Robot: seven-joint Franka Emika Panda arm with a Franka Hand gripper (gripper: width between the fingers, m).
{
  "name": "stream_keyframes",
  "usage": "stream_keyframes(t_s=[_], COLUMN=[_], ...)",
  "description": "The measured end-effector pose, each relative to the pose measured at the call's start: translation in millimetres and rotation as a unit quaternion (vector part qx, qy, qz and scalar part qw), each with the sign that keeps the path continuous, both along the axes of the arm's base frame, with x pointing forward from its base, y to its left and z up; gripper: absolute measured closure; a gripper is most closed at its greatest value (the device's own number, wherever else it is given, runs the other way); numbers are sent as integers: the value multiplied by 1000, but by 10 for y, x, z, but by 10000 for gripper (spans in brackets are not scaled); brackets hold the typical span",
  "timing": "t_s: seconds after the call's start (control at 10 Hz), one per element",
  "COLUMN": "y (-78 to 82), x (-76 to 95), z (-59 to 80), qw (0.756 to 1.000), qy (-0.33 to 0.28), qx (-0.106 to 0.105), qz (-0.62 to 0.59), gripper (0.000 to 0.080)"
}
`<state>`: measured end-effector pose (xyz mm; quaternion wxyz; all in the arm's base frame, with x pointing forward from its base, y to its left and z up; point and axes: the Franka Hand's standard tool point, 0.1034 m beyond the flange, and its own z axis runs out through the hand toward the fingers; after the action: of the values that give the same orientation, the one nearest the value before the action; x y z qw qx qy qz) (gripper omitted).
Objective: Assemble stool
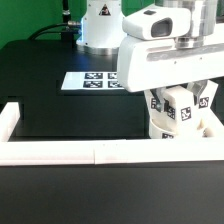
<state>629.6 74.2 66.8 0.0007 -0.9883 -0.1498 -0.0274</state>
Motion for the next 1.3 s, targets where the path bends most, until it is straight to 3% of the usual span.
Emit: stream_keyframes(t_s=[0.1, 0.4, 0.6, 0.7, 0.9, 1.1, 1.3], y=[-2, 0, 50, 104, 69, 1, -28], x=[0, -2, 33, 46, 98, 104, 82], z=[-1, -2, -9, -13, -10, -22, -23], qw=[1000, 989, 963, 942, 884, 807, 767], qy=[0, 2, 0, -5, -16, -18, -12], qx=[1, 8, 15, 21, 58, 83, 88], qz=[-25, -149, -270, -335, -464, -585, -636], gripper=[464, 463, 463, 463, 463, 463, 463])
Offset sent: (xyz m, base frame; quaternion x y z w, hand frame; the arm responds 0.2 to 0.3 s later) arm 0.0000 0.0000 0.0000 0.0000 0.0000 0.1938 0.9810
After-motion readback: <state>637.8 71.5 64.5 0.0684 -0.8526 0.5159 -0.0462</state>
